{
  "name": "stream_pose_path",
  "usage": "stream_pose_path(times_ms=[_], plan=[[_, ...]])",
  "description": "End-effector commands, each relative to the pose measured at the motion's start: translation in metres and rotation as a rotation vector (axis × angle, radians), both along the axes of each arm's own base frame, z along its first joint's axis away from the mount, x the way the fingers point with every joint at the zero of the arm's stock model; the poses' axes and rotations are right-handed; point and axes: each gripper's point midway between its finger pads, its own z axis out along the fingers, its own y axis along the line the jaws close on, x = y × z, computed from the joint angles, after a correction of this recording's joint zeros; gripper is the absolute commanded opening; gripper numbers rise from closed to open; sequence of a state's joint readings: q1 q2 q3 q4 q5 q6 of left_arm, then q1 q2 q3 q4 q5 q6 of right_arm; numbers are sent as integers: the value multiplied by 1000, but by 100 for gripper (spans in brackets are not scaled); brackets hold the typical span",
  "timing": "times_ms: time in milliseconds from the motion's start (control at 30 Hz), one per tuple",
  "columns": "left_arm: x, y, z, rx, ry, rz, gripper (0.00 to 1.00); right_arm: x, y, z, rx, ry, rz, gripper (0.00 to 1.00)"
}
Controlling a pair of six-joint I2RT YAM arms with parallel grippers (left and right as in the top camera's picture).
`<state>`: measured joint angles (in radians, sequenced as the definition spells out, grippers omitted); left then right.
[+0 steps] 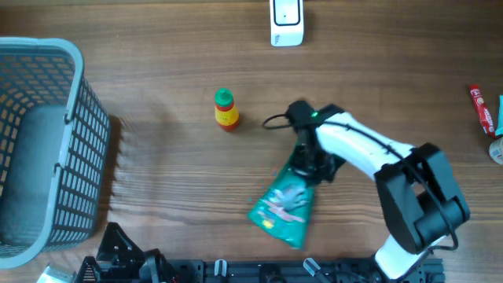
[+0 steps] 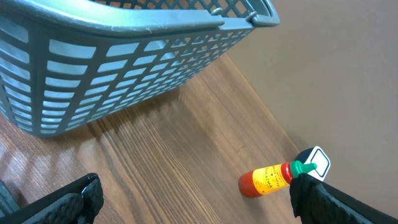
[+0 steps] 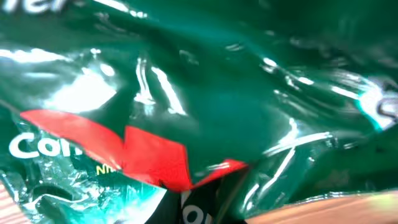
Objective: Scan the item barcode
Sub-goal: 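Grasp the green gloves pack edge with the right gripper and lift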
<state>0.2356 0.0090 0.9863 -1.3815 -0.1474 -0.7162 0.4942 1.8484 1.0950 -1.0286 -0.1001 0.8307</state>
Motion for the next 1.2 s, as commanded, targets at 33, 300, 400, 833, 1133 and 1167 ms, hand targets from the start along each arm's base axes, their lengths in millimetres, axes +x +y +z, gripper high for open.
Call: stream_pose_path(times_ms=[33, 300, 400, 833, 1133, 1167], plan=[[0, 0, 1, 2, -8, -5, 100, 49, -57, 51, -268, -78, 266, 100], [0, 0, 1, 2, -8, -4, 100, 22, 44, 49, -146, -159, 193, 100], [0, 0, 1, 2, -8, -4, 100, 8, 52, 29, -213, -179, 166, 100], [0, 0, 1, 2, -8, -5, 100, -61, 27, -88, -11, 157, 369, 65], [0, 0, 1, 2, -8, -4, 100, -36, 118, 3, 566, -6, 705, 4], [0, 0, 1, 2, -8, -4, 100, -38, 136, 39, 739, -77, 791, 4]])
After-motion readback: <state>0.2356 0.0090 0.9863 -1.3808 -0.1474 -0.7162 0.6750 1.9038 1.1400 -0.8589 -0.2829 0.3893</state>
